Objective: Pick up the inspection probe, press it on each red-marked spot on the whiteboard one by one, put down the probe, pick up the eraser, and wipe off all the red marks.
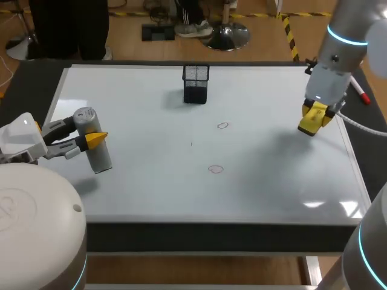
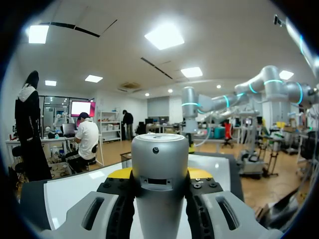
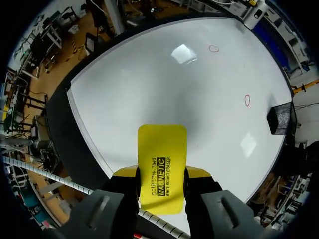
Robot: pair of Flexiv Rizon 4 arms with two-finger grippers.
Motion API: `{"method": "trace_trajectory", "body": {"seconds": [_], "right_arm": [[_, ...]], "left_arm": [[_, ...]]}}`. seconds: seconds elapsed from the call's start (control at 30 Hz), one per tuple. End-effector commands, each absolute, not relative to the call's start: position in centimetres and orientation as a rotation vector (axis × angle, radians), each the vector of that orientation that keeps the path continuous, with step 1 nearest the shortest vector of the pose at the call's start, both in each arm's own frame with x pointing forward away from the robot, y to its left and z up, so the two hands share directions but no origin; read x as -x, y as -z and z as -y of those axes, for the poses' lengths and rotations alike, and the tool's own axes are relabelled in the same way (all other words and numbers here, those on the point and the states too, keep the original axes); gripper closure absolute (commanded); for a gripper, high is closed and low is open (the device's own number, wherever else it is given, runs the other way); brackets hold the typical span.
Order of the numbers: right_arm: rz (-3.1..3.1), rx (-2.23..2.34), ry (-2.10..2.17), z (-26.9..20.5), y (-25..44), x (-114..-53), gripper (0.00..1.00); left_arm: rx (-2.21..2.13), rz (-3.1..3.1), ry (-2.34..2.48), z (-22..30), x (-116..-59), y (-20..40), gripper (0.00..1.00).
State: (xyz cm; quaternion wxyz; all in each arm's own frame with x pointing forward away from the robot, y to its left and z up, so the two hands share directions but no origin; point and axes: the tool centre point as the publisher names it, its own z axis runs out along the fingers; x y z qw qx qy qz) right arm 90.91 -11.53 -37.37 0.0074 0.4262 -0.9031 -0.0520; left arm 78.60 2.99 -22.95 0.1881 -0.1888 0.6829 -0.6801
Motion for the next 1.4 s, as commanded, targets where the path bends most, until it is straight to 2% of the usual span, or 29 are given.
{"method": "trace_trajectory", "body": {"seconds": [0.03, 0.47, 1.4], "right_arm": [[2.825, -1.337, 0.159, 11.7, 37.2, -90.8, 1.00], [2.825, -1.337, 0.159, 11.7, 37.2, -90.8, 1.00], [2.825, -1.337, 0.159, 11.7, 37.2, -90.8, 1.00]], "left_arm": [[0.531, -1.921, 1.912, -3.0, -78.5, 22.8, 1.00], [0.524, -1.922, 1.918, -2.6, -78.5, 22.7, 1.00], [0.188, -2.031, 2.130, 13.9, -82.9, 18.7, 1.00]]}}
